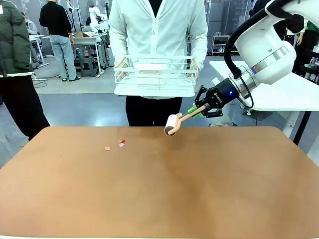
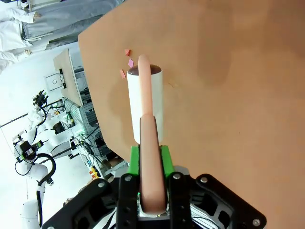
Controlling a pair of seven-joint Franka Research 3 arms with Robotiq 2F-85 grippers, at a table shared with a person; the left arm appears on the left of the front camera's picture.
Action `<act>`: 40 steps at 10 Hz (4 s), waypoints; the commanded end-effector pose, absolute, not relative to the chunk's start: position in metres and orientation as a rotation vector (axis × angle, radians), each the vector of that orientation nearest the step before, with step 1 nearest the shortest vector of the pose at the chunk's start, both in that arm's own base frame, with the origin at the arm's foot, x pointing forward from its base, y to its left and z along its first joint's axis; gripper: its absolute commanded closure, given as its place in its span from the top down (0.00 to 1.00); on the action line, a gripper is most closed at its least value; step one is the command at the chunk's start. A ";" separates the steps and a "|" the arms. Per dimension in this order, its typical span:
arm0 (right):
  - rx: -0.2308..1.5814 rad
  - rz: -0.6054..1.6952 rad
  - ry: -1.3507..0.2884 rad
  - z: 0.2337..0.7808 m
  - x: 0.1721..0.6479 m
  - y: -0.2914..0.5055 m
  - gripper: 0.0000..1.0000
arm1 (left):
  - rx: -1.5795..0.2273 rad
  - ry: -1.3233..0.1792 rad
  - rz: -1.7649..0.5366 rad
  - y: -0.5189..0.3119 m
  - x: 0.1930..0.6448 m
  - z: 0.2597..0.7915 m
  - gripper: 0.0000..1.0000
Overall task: Clean the table.
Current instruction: Clean the table with the Lint Roller when the human lifts the Dish drying rack.
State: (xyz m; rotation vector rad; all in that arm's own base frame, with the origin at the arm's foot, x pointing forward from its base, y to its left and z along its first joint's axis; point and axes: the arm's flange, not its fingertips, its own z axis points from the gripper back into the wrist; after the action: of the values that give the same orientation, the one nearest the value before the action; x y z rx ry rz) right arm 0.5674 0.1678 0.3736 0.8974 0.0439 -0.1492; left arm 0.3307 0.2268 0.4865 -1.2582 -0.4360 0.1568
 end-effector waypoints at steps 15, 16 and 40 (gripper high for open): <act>0.948 0.043 0.081 0.292 0.623 0.296 0.21 | -1.271 -0.446 0.151 0.228 0.329 0.488 1.00; 0.941 0.029 0.094 0.287 0.622 0.301 0.21 | -1.271 -0.446 0.151 0.228 0.329 0.488 1.00; 0.891 0.005 0.282 0.237 0.604 0.486 0.21 | -1.271 -0.446 0.151 0.228 0.329 0.488 1.00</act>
State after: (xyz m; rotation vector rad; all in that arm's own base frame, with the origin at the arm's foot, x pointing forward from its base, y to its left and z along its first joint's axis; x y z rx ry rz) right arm 0.6149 0.4681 0.2511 0.9417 0.1942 -0.0129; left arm 0.3306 0.2269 0.4865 -1.2578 -0.4361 0.1573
